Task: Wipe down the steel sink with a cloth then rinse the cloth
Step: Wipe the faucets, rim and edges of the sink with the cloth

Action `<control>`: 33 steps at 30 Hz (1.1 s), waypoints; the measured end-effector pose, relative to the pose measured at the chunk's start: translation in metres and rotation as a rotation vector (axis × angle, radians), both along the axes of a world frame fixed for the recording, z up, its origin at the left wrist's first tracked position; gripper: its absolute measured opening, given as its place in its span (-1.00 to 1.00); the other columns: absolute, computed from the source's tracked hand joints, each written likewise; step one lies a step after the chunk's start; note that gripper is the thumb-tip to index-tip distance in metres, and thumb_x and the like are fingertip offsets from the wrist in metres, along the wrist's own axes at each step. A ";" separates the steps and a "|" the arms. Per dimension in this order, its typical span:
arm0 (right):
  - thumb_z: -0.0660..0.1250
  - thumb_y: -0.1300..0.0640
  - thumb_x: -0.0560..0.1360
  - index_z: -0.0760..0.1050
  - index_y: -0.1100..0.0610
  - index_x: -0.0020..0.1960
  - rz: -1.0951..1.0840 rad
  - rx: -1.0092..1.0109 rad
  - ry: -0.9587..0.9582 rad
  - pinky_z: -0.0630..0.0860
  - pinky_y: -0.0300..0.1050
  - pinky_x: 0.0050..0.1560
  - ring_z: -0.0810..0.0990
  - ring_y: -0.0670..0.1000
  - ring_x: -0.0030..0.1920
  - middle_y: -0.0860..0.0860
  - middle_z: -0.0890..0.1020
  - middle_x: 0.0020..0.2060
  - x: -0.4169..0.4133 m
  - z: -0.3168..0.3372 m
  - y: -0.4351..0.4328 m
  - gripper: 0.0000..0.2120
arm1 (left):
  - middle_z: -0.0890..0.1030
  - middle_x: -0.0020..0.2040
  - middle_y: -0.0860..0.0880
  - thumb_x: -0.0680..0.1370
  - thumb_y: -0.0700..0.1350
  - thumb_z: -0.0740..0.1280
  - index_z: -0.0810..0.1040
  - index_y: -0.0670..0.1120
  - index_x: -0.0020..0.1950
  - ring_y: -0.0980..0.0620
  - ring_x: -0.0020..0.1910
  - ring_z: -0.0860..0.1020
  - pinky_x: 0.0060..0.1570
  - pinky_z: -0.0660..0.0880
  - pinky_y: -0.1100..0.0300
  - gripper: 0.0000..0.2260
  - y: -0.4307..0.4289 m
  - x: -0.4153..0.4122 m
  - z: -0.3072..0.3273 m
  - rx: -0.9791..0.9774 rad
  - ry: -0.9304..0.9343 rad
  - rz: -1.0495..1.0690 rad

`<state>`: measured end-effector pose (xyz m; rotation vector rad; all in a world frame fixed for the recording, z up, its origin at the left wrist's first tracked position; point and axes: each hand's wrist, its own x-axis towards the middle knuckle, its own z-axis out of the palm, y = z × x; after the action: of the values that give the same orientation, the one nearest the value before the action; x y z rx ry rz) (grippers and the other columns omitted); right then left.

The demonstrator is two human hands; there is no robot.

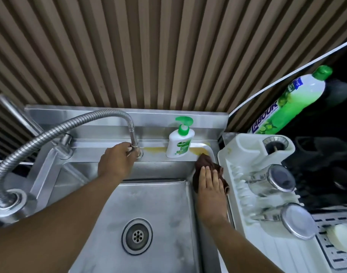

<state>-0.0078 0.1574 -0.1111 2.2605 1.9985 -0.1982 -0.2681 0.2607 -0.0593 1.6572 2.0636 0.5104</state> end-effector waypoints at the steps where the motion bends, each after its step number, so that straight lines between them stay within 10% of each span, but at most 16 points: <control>1: 0.05 0.32 0.37 0.23 0.35 0.54 -0.008 -0.007 0.011 0.36 0.20 0.40 0.34 0.32 0.48 0.24 0.36 0.49 0.000 0.006 0.005 -0.29 | 0.66 0.15 -0.06 0.56 0.19 0.34 0.58 0.05 0.26 -0.22 0.17 0.54 0.02 0.49 -0.01 -0.66 -0.004 0.001 0.002 0.004 0.001 0.021; 4: 0.10 0.24 0.52 -0.02 0.30 0.61 -0.042 -0.021 0.044 0.06 0.14 0.55 0.06 0.27 0.59 0.23 0.14 0.59 -0.001 0.010 0.021 -0.31 | 0.55 0.32 -0.11 0.54 0.15 0.38 0.39 -0.03 0.47 -0.21 0.28 0.48 0.15 0.47 -0.09 -0.45 -0.018 0.000 0.005 0.113 -0.005 0.051; 8: 0.28 0.01 0.47 0.41 0.35 0.43 -0.065 0.070 0.071 0.39 0.21 0.38 0.45 0.33 0.40 0.30 0.50 0.37 0.001 -0.005 0.023 -0.37 | 0.52 0.26 -0.19 0.49 0.06 0.47 0.43 -0.12 0.41 -0.27 0.21 0.45 0.07 0.47 -0.20 -0.44 -0.035 0.000 0.001 0.323 0.164 0.031; 15: 0.06 0.01 0.47 0.47 0.38 0.38 -0.063 0.126 0.094 0.17 0.15 0.38 0.50 0.35 0.35 0.32 0.53 0.33 -0.004 -0.005 0.001 -0.37 | 0.55 -0.12 -0.04 0.50 0.09 0.30 0.58 -0.07 -0.04 -0.17 -0.11 0.52 -0.16 0.46 -0.05 -0.76 -0.040 0.018 0.011 0.588 0.252 -0.153; 25: 0.06 0.03 0.42 0.49 0.38 0.36 -0.057 0.184 0.090 0.19 0.15 0.37 0.51 0.34 0.34 0.30 0.56 0.30 -0.001 -0.015 0.004 -0.35 | 0.53 0.31 0.08 0.36 0.22 0.55 0.39 0.09 0.41 0.02 0.23 0.53 0.19 0.53 -0.03 -0.31 0.011 0.093 0.037 0.095 -0.249 -0.259; 33: 0.09 0.03 0.45 0.47 0.34 0.39 -0.079 0.248 0.101 0.04 0.10 0.44 0.49 0.31 0.37 0.25 0.54 0.34 0.000 -0.022 0.004 -0.37 | 0.62 0.10 0.00 0.44 0.01 0.56 0.56 -0.05 0.23 -0.05 0.07 0.57 0.09 0.48 0.12 -0.58 0.039 0.118 0.046 -0.042 -0.310 -0.326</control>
<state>-0.0076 0.1616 -0.1334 2.5295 2.0886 -0.0771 -0.1498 0.2994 -0.0129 1.7218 1.5391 0.5664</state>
